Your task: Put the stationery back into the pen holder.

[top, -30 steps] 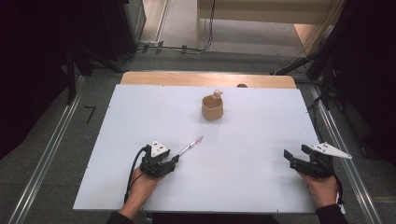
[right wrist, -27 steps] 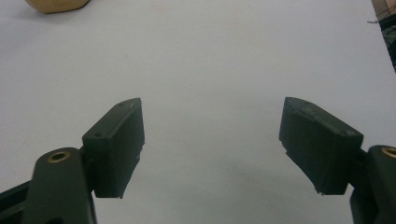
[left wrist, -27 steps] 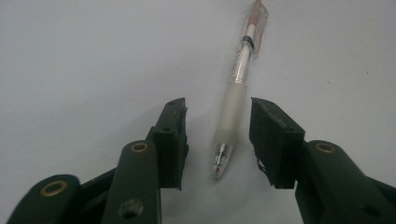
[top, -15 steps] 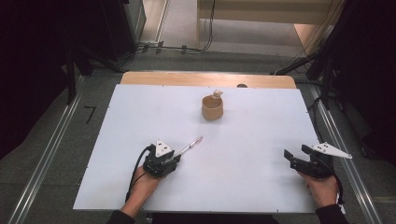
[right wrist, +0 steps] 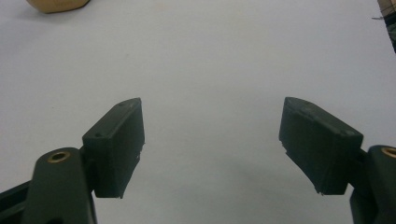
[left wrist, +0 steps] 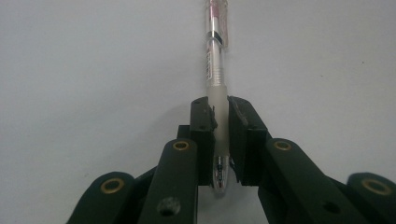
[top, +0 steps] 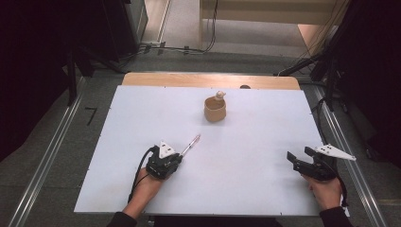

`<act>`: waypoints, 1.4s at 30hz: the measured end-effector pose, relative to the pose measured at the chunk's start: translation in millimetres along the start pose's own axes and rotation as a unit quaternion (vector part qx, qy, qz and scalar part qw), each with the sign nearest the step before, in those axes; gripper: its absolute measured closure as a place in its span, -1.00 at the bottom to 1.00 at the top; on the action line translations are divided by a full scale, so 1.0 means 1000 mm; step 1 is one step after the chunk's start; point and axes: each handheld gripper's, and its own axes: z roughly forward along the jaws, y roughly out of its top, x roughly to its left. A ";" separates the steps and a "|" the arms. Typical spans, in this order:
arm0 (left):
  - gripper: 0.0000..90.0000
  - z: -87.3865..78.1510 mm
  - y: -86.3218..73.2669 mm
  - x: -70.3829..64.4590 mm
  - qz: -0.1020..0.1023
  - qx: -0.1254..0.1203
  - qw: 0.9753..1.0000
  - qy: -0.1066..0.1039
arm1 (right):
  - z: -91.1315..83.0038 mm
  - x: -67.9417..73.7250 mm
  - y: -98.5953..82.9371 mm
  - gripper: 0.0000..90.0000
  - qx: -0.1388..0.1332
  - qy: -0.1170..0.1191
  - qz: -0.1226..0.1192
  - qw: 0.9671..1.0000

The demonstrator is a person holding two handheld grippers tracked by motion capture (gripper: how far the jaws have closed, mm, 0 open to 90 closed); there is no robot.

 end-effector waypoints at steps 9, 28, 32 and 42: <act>0.81 -0.001 0.000 -0.001 0.000 -0.002 1.000 0.004 | -0.001 -0.001 0.000 -0.53 -0.002 0.002 0.002 1.000; 0.81 -0.009 0.001 0.001 -0.017 -0.020 1.000 0.006 | -0.002 -0.003 0.000 -0.53 -0.004 -0.001 0.004 1.000; 0.81 -0.011 0.002 0.000 -0.018 -0.025 0.999 0.007 | -0.002 -0.004 -0.001 -0.53 -0.002 -0.002 0.004 1.000; 0.81 -0.017 0.004 0.000 -0.020 -0.043 0.999 0.010 | -0.002 -0.003 -0.001 -0.53 -0.003 -0.002 0.002 1.000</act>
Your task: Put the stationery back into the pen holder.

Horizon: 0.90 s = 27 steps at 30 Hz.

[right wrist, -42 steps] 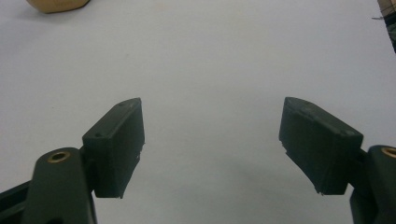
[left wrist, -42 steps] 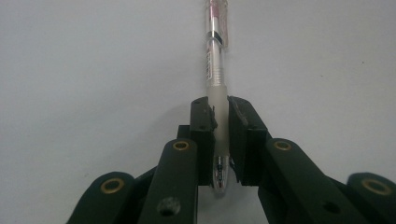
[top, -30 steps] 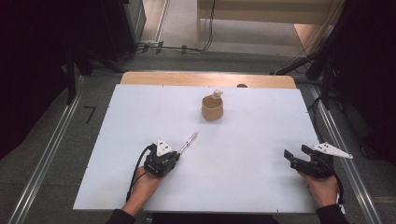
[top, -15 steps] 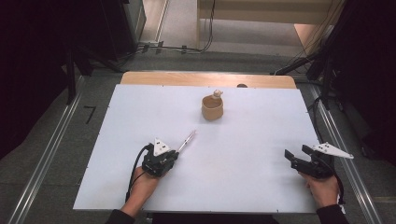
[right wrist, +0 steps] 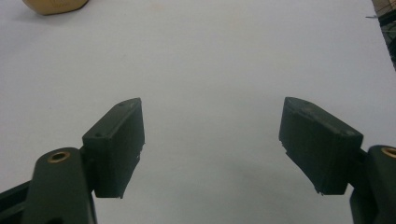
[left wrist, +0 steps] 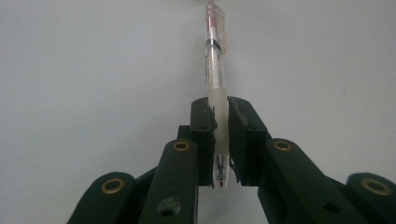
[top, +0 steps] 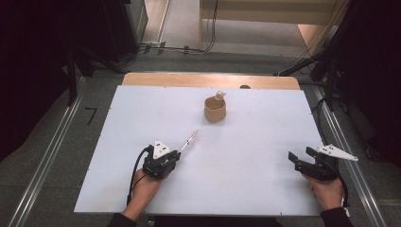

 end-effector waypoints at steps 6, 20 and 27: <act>0.81 -0.005 0.002 -0.001 -0.004 -0.013 1.000 -0.001 | 0.000 0.000 0.000 -0.53 0.000 0.000 0.000 1.000; 0.81 -0.013 0.012 -0.002 -0.009 -0.042 0.999 -0.003 | 0.000 0.000 0.000 -0.53 0.001 -0.001 -0.001 1.000; 0.81 -0.016 0.022 -0.003 -0.015 -0.060 0.998 -0.004 | 0.000 0.000 0.000 -0.53 0.001 -0.002 -0.003 1.000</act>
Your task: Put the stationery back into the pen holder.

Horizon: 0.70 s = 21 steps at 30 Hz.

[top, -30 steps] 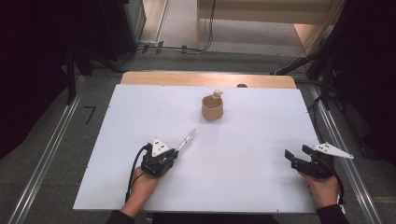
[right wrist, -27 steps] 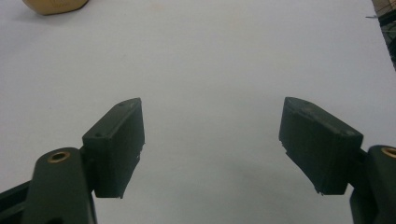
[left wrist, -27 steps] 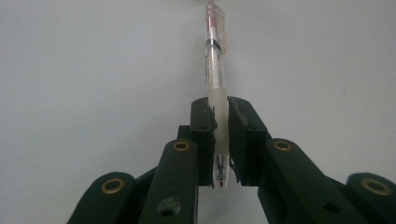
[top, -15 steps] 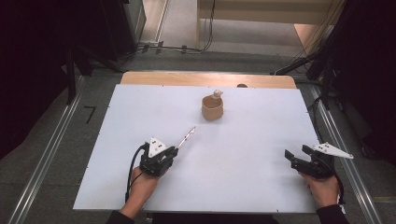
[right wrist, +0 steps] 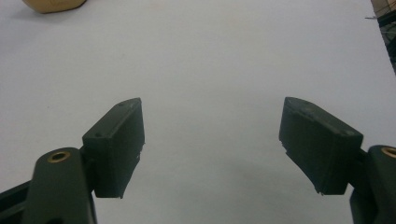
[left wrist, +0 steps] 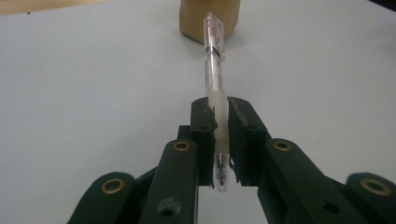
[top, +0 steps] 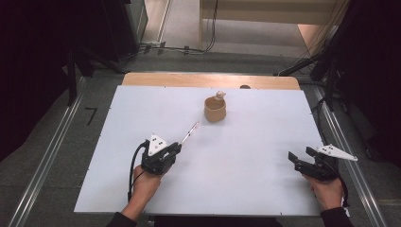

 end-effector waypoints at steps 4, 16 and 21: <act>0.81 0.003 0.005 0.000 -0.003 -0.004 1.000 -0.002 | 0.000 0.001 0.000 -0.53 0.001 0.001 -0.001 1.000; 0.81 0.012 0.017 0.000 -0.009 0.003 1.000 -0.009 | 0.000 0.000 0.000 -0.53 0.001 0.001 -0.001 1.000; 0.81 0.013 0.021 0.001 -0.007 0.002 1.000 -0.010 | 0.001 0.000 0.000 -0.53 0.001 0.000 -0.001 1.000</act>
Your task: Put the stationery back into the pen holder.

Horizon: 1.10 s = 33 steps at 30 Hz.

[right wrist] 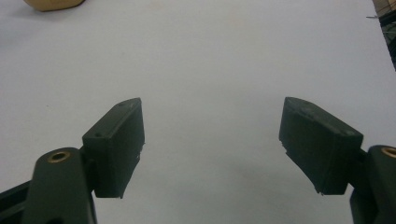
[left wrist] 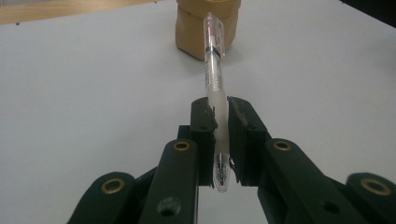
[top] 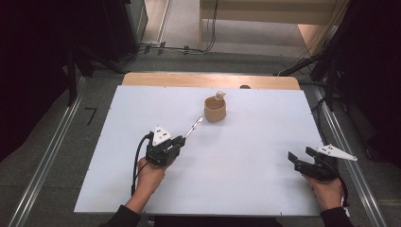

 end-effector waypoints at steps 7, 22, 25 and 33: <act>0.81 0.003 0.005 0.001 -0.002 -0.004 1.000 0.000 | 0.000 0.000 0.000 -0.53 0.000 0.002 -0.001 1.000; 0.81 0.012 0.017 0.000 -0.003 -0.009 1.000 -0.001 | 0.001 0.000 0.000 -0.54 0.000 0.000 0.000 1.000; 0.81 0.014 0.021 0.000 -0.002 -0.012 1.000 -0.002 | 0.001 0.000 0.000 -0.54 -0.001 0.001 -0.001 1.000; 0.81 0.019 0.026 -0.001 0.000 -0.011 1.000 -0.002 | 0.001 -0.001 -0.001 -0.54 0.000 0.002 0.000 1.000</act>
